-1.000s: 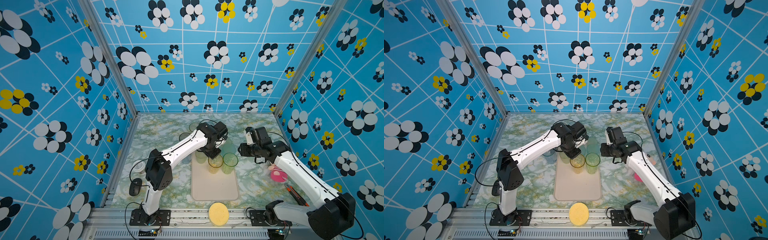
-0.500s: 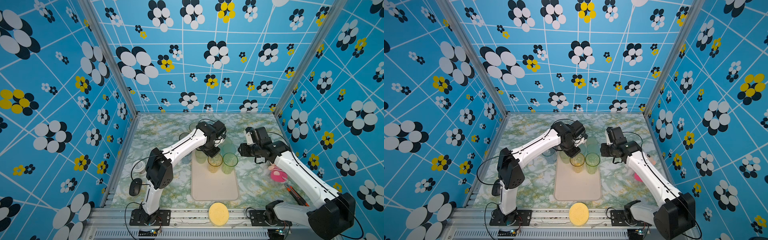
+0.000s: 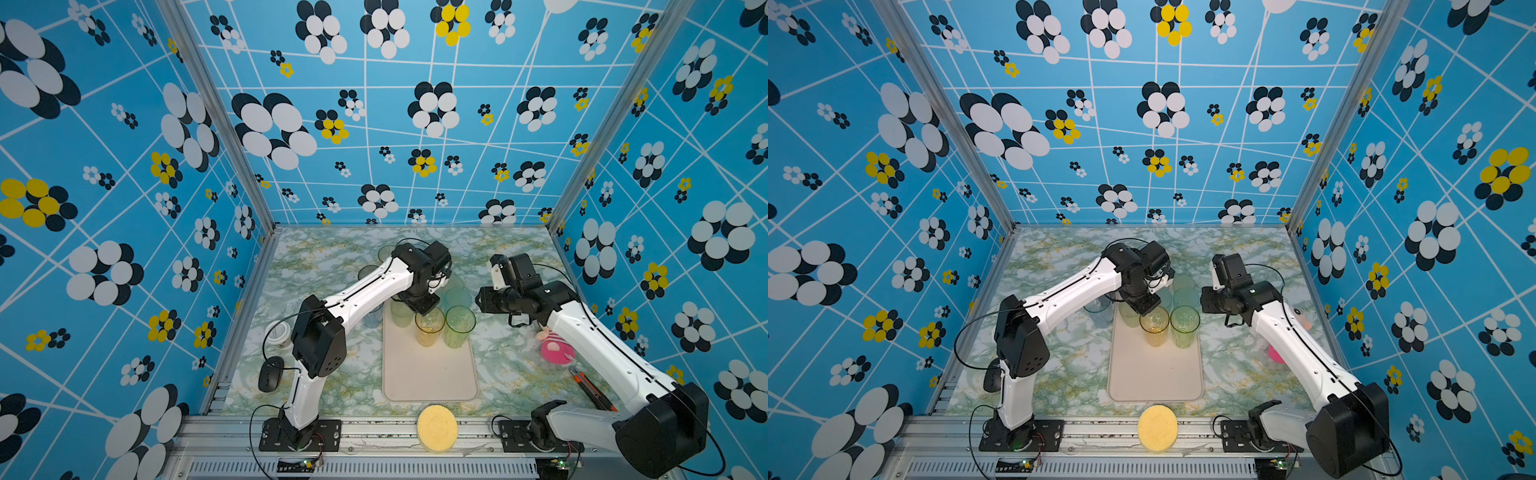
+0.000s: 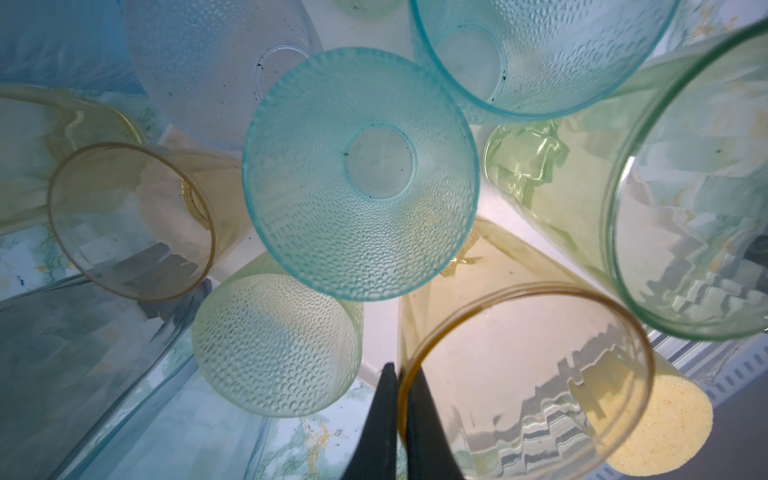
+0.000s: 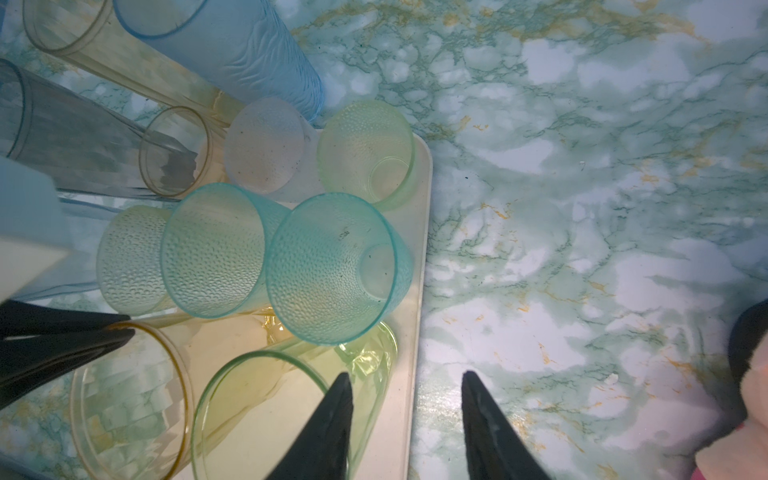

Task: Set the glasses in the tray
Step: 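Lower the yellow cup onto the tray and open the left gripper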

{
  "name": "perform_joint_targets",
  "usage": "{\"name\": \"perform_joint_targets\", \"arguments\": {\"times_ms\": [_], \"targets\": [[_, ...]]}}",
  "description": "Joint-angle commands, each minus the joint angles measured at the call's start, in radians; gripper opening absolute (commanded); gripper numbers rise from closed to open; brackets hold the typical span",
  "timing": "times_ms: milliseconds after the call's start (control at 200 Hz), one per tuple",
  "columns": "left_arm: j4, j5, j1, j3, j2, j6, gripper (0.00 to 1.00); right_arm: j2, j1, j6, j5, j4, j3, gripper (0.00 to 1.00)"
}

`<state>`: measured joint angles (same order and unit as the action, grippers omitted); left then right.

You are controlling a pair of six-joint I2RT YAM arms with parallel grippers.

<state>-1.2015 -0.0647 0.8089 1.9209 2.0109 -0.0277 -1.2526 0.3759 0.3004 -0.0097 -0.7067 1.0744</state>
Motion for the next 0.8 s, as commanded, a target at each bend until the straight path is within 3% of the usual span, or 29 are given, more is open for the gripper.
{"name": "perform_joint_targets", "arguments": {"times_ms": [0,240,795], "targets": [[-0.009,-0.009,-0.01,-0.004,0.006,-0.01,0.09,-0.01,-0.008,0.003,0.008,-0.022,0.022,0.45],[-0.006,-0.005,-0.008,-0.006,-0.001,-0.009,0.2,-0.008,-0.008,0.003,0.007,-0.024,0.022,0.45],[0.012,0.002,-0.002,-0.007,-0.044,-0.006,0.29,-0.007,-0.007,0.01,0.0,-0.02,0.019,0.45]]}}
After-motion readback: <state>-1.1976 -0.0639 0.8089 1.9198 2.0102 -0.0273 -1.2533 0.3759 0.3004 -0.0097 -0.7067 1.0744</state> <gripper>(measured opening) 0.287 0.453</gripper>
